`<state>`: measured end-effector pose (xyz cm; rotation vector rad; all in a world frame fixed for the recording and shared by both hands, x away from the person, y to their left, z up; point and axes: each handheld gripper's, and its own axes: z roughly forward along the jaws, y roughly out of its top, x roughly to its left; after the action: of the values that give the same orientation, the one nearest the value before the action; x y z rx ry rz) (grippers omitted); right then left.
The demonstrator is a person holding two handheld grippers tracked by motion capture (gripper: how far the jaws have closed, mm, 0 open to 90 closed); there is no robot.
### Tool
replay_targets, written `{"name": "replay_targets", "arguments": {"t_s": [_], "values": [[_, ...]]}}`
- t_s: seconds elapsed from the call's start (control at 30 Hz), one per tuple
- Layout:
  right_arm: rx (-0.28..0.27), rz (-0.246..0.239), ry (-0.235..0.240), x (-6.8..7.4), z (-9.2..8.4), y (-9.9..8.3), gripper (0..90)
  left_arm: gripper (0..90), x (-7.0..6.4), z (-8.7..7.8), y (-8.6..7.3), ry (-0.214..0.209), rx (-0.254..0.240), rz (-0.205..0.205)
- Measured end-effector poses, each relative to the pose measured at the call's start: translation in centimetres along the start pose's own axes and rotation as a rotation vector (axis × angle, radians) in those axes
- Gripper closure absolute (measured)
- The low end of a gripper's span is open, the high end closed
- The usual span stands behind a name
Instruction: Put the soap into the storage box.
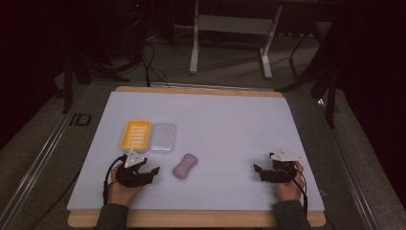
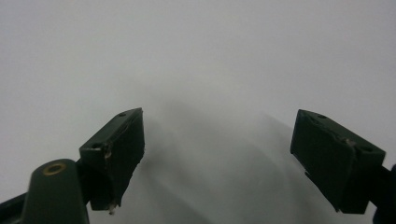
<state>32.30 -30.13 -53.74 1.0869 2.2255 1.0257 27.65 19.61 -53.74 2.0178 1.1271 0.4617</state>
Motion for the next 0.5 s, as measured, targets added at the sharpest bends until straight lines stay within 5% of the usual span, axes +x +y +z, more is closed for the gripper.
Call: {"name": "replay_targets", "arguments": {"t_s": [0.5], "values": [[-0.055, 0.022, 0.0, -0.22, -0.55, -0.25, 17.2, 38.9, -0.56, -0.66, 0.86, -0.004, 0.016, 0.012]]}}
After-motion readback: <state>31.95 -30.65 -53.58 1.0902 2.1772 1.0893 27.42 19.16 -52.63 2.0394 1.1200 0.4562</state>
